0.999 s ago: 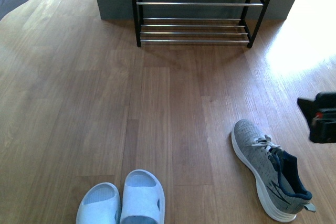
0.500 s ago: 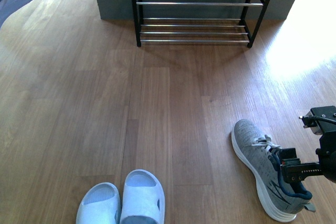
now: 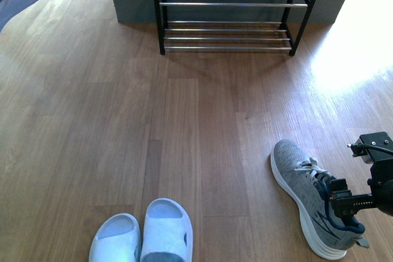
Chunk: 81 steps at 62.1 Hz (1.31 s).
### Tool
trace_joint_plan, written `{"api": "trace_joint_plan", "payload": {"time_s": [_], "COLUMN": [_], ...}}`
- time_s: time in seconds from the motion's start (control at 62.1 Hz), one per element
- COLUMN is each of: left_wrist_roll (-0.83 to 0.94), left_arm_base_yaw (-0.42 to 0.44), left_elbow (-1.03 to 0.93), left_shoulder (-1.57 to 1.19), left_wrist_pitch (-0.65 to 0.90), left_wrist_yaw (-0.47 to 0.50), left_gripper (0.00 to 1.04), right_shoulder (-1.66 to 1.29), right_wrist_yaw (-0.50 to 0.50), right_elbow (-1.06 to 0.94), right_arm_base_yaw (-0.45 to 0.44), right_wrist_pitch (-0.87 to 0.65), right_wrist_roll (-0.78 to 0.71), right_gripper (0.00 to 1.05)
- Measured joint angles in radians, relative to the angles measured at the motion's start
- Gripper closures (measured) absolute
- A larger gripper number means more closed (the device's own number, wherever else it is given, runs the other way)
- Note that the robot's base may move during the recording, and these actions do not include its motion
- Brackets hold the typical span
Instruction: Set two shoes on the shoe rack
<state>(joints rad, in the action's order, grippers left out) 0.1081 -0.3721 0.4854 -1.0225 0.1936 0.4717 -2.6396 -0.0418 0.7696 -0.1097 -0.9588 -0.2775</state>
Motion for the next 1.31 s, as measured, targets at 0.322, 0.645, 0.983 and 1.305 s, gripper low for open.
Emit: {"api": "trace_joint_plan", "payload": {"time_s": [0.322,0.645,0.983,1.305], "left_wrist_roll": [0.000,0.000,0.000,0.000], "left_arm_base_yaw": [0.000,0.000,0.000,0.000], "left_elbow": [0.000,0.000,0.000,0.000], "left_shoulder": [0.000,0.000,0.000,0.000], "left_wrist_pitch": [0.000,0.000,0.000,0.000], "left_wrist_yaw": [0.000,0.000,0.000,0.000], "left_gripper": [1.03,1.03,1.03,1.03], "right_shoulder": [-0.108,-0.133,-0.101,0.387], "right_wrist_yaw": [-0.023,-0.019,-0.018,0.129], "right_elbow": [0.130,0.163,0.121,-0.220], "right_arm_base_yaw": [0.025,0.030,0.044,0.034], "right_wrist_pitch": [0.033,0.042,0.019,-0.082], "right_wrist_roll": [0.016,0.022,0.019,-0.253], "right_gripper": [0.45,1.04,1.04,1.04]}}
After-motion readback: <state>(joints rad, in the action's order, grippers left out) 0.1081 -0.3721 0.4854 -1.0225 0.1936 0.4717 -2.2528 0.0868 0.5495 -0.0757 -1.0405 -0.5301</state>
